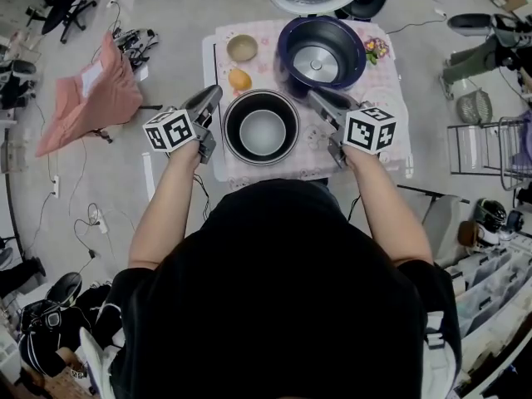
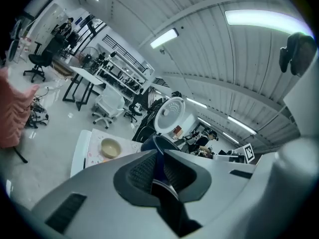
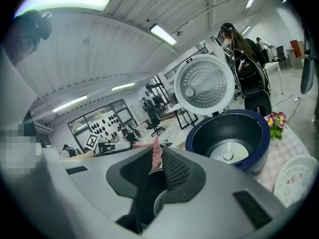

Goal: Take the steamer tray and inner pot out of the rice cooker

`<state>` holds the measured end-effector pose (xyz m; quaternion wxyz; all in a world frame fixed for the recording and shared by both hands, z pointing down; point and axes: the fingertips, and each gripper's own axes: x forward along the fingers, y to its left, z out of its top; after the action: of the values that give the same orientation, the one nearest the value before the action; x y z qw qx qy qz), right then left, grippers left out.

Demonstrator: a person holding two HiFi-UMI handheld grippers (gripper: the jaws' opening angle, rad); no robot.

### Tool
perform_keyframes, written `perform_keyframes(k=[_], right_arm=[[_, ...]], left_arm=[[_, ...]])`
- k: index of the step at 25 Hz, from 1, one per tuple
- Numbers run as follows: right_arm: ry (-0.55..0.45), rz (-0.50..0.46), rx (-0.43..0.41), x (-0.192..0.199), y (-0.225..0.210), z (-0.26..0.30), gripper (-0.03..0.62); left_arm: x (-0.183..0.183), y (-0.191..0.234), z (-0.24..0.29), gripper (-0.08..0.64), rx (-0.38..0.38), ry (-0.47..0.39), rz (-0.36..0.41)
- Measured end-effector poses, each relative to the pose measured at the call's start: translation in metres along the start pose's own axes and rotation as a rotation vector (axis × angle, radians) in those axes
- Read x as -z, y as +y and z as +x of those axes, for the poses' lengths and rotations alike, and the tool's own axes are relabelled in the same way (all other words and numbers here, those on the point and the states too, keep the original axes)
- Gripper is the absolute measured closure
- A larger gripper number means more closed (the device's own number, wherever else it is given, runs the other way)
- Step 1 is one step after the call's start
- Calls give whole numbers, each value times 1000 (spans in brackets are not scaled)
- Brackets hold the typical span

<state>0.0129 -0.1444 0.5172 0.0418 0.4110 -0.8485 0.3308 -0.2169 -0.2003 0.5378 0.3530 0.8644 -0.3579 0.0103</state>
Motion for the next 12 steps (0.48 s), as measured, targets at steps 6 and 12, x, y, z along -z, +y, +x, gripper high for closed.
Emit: perform_keyframes(k=[6, 12], right_arm=[[-30, -32, 22, -17, 1, -10, 534], [-39, -26, 43, -19, -5, -15, 541]], left_arm=[[-6, -16, 11, 509, 12, 30, 101], [-2, -27, 26, 511, 52, 66, 141]])
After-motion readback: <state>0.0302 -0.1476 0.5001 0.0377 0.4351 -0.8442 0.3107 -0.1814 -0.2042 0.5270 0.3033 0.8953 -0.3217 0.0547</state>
